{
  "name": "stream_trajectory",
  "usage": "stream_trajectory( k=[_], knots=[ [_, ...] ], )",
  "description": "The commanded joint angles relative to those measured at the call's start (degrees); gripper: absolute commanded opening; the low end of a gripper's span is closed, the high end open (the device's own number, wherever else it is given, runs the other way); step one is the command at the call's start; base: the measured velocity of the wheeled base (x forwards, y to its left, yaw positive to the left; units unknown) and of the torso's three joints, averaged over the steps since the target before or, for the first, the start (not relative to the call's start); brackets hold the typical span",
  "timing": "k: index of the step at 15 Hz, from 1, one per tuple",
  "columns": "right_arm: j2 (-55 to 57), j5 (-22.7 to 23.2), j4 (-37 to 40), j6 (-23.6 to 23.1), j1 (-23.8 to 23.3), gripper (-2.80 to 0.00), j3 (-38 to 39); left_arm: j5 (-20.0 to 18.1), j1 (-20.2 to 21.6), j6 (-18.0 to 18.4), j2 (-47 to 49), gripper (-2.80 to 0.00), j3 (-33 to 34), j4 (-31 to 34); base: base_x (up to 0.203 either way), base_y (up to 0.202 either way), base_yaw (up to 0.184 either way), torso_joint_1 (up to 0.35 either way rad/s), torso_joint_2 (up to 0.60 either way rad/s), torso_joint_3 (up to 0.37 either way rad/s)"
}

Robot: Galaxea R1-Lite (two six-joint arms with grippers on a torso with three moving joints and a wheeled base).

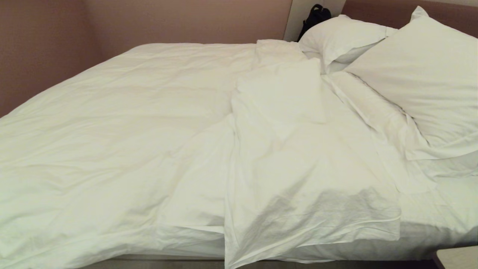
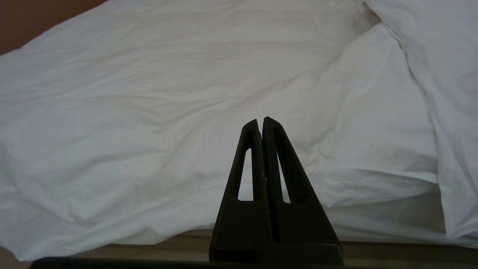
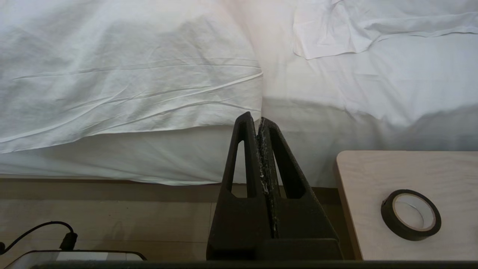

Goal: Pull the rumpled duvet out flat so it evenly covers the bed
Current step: Flatten the corners of the folded blanket

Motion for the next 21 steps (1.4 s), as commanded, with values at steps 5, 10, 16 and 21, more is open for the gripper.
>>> stream_trajectory(
  k=[5, 10, 16, 21],
  knots=[
    [-0.02, 0.02, 0.02, -0.02, 0.00, -2.80, 0.00, -0.13, -0.13, 0.31, -3.33, -2.80, 4.60, 0.16, 0.000, 0.000, 0.000, 0.000, 0.00, 0.000],
    [-0.02, 0.02, 0.02, -0.02, 0.00, -2.80, 0.00, 0.11, -0.21, 0.56, -7.25, -2.80, 6.78, 4.67, 0.000, 0.000, 0.000, 0.000, 0.00, 0.000],
    [-0.02, 0.02, 0.02, -0.02, 0.00, -2.80, 0.00, 0.63, -0.22, 1.54, -10.47, -2.80, 7.89, 9.30, 0.000, 0.000, 0.000, 0.000, 0.00, 0.000],
    [-0.02, 0.02, 0.02, -0.02, 0.00, -2.80, 0.00, 0.37, -0.22, 1.54, -10.47, -2.80, 8.89, 8.95, 0.000, 0.000, 0.000, 0.000, 0.00, 0.000]
  ],
)
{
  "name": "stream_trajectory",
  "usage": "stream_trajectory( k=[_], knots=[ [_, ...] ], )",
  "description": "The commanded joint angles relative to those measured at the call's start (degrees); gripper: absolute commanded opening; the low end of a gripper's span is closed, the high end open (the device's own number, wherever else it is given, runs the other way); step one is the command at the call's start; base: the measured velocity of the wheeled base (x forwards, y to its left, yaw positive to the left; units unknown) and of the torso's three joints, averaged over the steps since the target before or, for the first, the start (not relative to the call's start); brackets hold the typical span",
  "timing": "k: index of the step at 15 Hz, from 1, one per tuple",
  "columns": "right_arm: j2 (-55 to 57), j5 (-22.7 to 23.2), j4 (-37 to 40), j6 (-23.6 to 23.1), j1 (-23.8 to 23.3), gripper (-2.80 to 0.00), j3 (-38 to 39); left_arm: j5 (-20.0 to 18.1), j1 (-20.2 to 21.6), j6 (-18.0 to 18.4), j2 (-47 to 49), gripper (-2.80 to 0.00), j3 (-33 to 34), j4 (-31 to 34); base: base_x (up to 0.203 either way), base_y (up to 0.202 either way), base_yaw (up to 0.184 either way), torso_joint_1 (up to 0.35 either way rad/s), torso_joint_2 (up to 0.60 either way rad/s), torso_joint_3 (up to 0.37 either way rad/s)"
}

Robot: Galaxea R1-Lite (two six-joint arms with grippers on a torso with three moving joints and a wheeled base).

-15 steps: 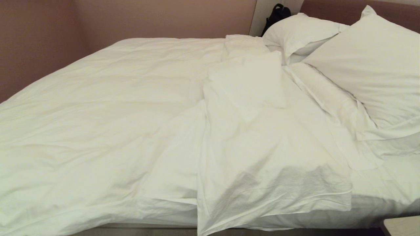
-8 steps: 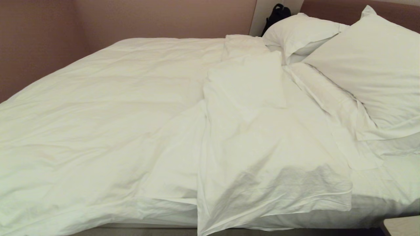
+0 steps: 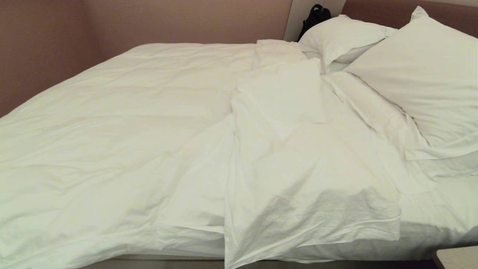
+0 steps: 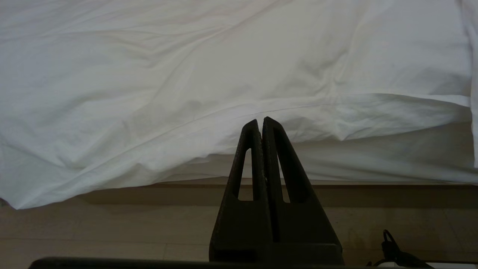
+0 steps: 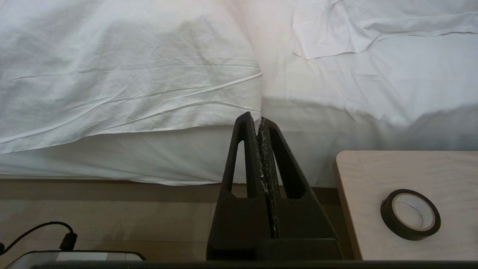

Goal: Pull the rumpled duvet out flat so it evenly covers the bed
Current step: Flatten the corners of the folded blanket

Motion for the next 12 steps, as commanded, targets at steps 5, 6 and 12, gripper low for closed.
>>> stream_trajectory(
  k=[5, 6, 12],
  knots=[
    [-0.02, 0.02, 0.00, -0.02, 0.00, -2.80, 0.00, -0.62, 0.05, 0.17, -0.02, -2.80, 1.65, -0.50, 0.000, 0.000, 0.000, 0.000, 0.00, 0.000],
    [-0.02, 0.02, 0.00, -0.02, 0.00, -2.80, 0.00, -0.62, 0.05, 0.08, -0.02, -2.80, 1.65, -0.50, 0.000, 0.000, 0.000, 0.000, 0.00, 0.000],
    [-0.02, 0.02, 0.00, -0.02, 0.00, -2.80, 0.00, -0.35, 0.05, -1.94, -0.02, -2.80, 1.65, -0.58, 0.000, 0.000, 0.000, 0.000, 0.00, 0.000]
  ],
)
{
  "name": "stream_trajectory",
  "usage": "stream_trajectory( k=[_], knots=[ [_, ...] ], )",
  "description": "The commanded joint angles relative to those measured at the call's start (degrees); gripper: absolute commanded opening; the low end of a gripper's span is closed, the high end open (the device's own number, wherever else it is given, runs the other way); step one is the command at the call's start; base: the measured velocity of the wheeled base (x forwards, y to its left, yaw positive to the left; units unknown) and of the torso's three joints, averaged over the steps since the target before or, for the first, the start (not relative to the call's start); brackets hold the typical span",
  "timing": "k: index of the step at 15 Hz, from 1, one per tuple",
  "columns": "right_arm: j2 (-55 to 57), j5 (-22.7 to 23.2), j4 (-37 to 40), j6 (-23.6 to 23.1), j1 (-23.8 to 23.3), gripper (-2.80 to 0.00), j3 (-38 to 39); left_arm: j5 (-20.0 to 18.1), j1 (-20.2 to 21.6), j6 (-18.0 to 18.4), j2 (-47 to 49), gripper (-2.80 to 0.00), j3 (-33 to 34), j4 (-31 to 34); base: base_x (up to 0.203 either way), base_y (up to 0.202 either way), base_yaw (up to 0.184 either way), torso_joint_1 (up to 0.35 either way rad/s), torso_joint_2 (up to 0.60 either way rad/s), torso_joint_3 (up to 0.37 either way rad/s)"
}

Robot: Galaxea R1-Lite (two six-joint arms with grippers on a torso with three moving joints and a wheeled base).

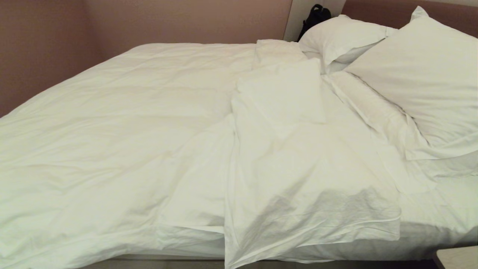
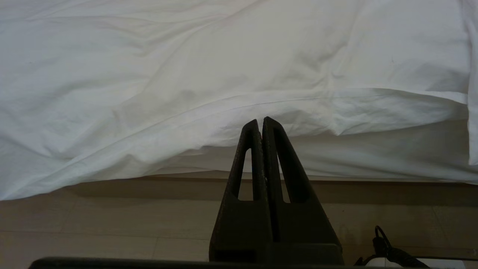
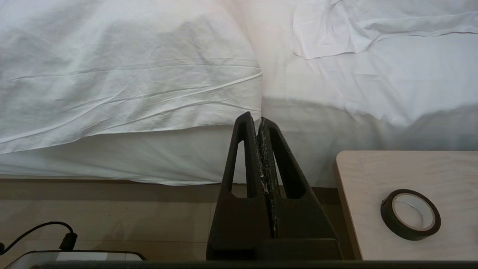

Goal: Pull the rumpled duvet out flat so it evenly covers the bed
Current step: Flatten the corners of the folded blanket

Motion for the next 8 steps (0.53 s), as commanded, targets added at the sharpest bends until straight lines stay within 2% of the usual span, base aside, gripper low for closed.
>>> stream_trajectory(
  k=[1, 8],
  knots=[
    [-0.02, 0.02, 0.00, -0.04, 0.00, -2.80, 0.00, 0.00, 0.05, 0.03, -0.02, -2.80, 0.00, 0.02, 0.000, 0.000, 0.000, 0.000, 0.00, 0.000],
    [-0.02, 0.02, 0.00, -0.04, 0.00, -2.80, 0.00, 0.00, 0.05, 0.03, -0.02, -2.80, 0.00, 0.02, 0.000, 0.000, 0.000, 0.000, 0.00, 0.000]
  ],
)
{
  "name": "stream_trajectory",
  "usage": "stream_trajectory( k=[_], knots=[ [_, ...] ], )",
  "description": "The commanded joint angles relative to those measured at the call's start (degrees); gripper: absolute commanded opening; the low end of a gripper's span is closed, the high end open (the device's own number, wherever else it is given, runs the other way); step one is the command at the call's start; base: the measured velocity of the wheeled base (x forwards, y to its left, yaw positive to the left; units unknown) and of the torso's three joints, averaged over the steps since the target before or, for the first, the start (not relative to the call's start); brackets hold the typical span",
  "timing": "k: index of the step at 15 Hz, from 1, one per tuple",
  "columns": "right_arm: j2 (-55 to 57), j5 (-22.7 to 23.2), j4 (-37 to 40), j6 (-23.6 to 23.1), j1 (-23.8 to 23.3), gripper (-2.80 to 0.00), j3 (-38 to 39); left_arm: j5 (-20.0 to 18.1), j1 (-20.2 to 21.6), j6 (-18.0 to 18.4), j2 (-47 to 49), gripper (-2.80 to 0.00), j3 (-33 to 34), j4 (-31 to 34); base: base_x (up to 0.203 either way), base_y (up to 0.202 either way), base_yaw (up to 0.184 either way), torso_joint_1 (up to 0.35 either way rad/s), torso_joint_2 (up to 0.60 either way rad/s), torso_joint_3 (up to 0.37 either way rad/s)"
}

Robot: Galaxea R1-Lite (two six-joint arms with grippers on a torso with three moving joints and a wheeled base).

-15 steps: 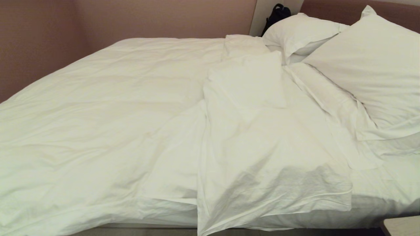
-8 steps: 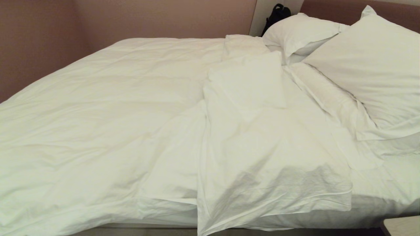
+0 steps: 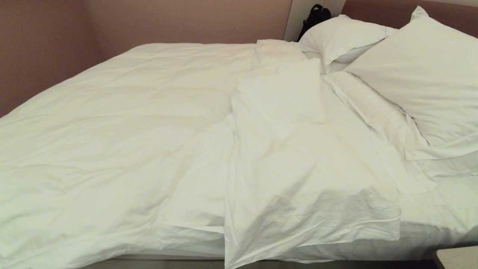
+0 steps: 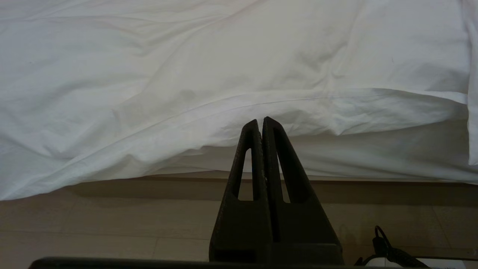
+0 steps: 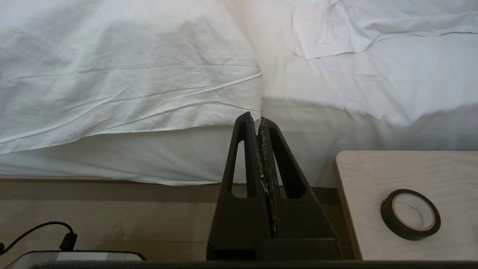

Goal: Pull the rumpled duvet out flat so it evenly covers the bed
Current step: Flatten the corners of the folded blanket

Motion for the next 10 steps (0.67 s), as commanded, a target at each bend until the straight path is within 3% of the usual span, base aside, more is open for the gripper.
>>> stream_trajectory(
  k=[1, 10],
  knots=[
    [-0.02, 0.02, 0.02, -0.02, 0.00, -2.80, 0.00, 0.00, 0.02, 0.02, -0.02, -2.80, 0.00, 0.00, 0.000, 0.000, 0.000, 0.000, 0.00, 0.000],
    [-0.02, 0.02, 0.02, -0.02, 0.00, -2.80, 0.00, 0.00, 0.02, 0.02, -0.02, -2.80, 0.00, 0.00, 0.000, 0.000, 0.000, 0.000, 0.00, 0.000]
  ],
)
